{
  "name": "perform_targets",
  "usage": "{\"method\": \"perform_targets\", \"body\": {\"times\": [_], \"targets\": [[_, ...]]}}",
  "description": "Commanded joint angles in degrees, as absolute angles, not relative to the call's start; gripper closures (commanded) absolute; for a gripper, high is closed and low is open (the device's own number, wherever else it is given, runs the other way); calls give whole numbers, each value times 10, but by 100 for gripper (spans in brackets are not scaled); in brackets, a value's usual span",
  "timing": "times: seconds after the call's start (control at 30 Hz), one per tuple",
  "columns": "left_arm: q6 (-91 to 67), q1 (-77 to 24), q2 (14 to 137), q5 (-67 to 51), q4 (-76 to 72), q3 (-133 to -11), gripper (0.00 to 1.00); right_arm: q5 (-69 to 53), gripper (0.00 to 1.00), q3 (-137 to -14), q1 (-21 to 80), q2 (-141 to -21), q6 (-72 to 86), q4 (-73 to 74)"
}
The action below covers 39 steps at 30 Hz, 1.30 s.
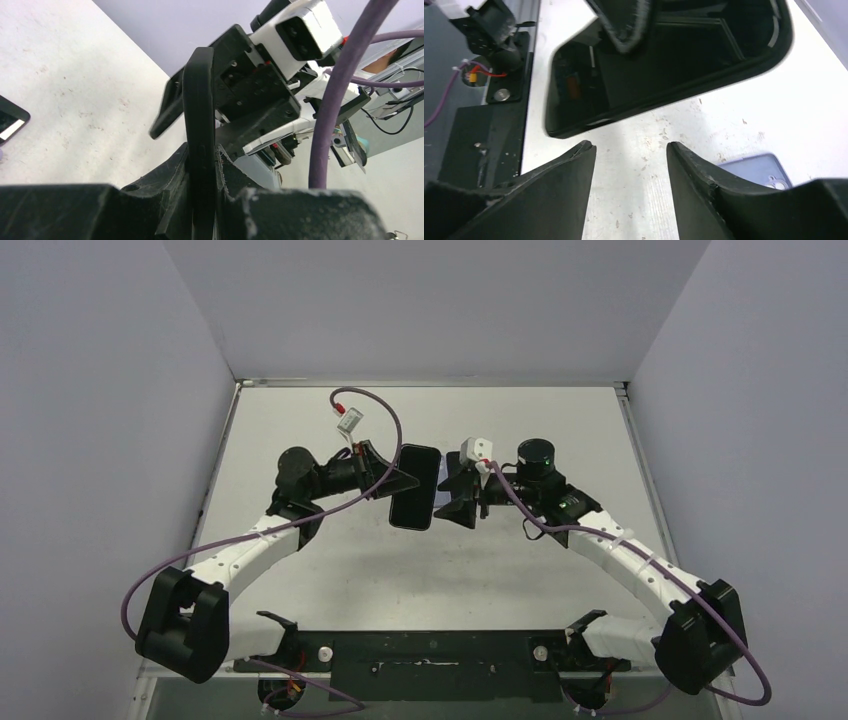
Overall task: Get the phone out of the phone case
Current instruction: Remove the phone case from the phone.
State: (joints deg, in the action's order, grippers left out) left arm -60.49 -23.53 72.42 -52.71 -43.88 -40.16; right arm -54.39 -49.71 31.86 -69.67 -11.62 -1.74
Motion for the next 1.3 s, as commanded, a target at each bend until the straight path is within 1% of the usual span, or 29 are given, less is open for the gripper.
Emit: {"method": "perform_targets", "body": {"times": [0.0, 0.23, 0.37, 0.7, 0.87, 0.93, 1.1, 1.27], "targets": [[-589, -232, 710, -509, -509, -439, 100, -610, 44, -492, 319, -663, -85, -18], [-603, -233, 713, -499, -556, -432, 100, -664, 42, -473, 324, -668, 12, -116], [-621, -235, 717, -497, -588, -429, 100, -667, 43, -479, 331, -681, 24, -128], [-621, -248, 715, -495, -591, -424, 100, -683, 52, -502, 340, -719, 47, -152], [-618, -251, 711, -495, -584, -422, 100, -695, 62, -507, 340, -729, 48, -159], [-615, -252, 707, -494, -579, -418, 100, -700, 62, -510, 340, -733, 52, -158], [-586, -252, 699, -487, -547, -414, 100, -715, 54, -511, 340, -730, 50, -152], [-561, -252, 690, -476, -516, -421, 100, -718, 56, -510, 339, -722, 43, -144]]}}
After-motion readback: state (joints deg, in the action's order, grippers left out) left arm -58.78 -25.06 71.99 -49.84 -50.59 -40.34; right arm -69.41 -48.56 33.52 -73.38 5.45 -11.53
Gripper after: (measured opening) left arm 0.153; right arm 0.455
